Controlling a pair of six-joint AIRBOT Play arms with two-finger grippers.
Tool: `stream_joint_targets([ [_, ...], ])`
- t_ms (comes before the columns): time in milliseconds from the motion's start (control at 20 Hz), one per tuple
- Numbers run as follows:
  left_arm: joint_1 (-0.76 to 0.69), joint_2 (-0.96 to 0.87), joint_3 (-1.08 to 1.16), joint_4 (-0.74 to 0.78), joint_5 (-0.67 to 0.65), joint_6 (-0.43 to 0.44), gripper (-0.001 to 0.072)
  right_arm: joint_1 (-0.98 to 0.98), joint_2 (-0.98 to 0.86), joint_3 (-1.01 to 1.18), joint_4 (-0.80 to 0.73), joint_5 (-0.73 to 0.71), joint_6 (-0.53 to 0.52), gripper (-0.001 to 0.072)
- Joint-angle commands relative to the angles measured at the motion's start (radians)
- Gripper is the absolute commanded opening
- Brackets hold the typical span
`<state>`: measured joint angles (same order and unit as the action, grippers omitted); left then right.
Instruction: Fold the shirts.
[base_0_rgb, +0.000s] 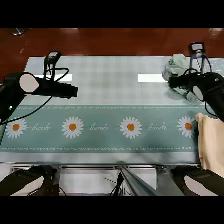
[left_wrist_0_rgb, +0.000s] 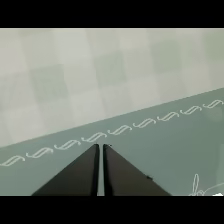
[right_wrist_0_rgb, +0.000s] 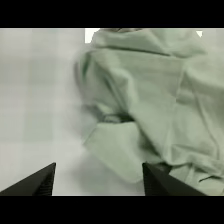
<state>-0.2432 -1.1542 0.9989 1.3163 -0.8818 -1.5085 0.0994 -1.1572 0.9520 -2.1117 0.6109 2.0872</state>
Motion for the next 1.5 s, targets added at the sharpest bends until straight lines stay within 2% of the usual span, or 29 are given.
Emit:
stream_joint_targets([
  [0,0.000,-0.019,0.000,0.006,0.047,-0.001,0.0633,-0.181,-0.107,0.051,-0.050,-0.151,0.135,0.0620],
  [50,0.001,-0.027,0.000,0.013,0.057,-0.005,0.0704,-0.222,-0.155,0.094,-0.004,-0.146,0.106,0.0618],
  [200,0.009,-0.048,0.000,0.043,0.072,-0.005,0.0704,-0.280,-0.320,0.254,0.192,-0.127,-0.058,0.0616],
  [350,0.023,-0.058,0.000,0.048,0.079,-0.005,0.0703,-0.318,-0.514,0.456,0.324,-0.012,-0.173,0.0615],
  [500,0.032,-0.059,0.000,0.049,0.080,-0.008,0.0703,-0.341,-0.668,0.602,0.414,0.079,-0.223,0.0615],
  [650,0.032,-0.059,0.000,0.049,0.082,-0.008,0.0703,-0.341,-0.765,0.685,0.444,0.140,-0.235,0.0615],
  [750,0.032,-0.061,0.000,0.049,0.082,-0.008,0.0703,-0.341,-0.801,0.715,0.492,0.191,-0.280,0.0598],
  [800,0.032,-0.063,0.000,0.050,0.090,-0.003,0.0703,-0.341,-0.806,0.717,0.516,0.210,-0.305,0.0570],
  [850,0.033,-0.068,0.000,0.051,0.102,-0.003,0.0703,-0.341,-0.806,0.718,0.540,0.230,-0.348,0.0432],
  [900,0.033,-0.072,0.000,0.050,0.117,-0.004,0.0703,-0.341,-0.806,0.727,0.566,0.261,-0.394,0.0267],
  [950,0.033,-0.072,0.000,0.050,0.111,-0.005,0.0703,-0.341,-0.806,0.749,0.595,0.307,-0.443,0.0019],
  [1050,0.043,-0.061,0.010,0.050,0.047,-0.019,0.0703,-0.340,-0.786,0.822,0.616,0.385,-0.458,0.0024],
  [1150,0.069,-0.048,0.034,0.049,-0.110,-0.159,0.0703,-0.330,-0.705,0.862,0.657,0.391,-0.480,0.0023],
  [1300,0.068,0.015,0.010,0.045,-0.317,-0.150,0.0703,-0.306,-0.515,0.867,0.699,0.309,-0.510,0.0023],
  [1450,0.032,0.181,-0.098,-0.010,-0.311,-0.150,0.0703,-0.303,-0.304,0.867,0.862,0.238,-0.585,0.0023],
])
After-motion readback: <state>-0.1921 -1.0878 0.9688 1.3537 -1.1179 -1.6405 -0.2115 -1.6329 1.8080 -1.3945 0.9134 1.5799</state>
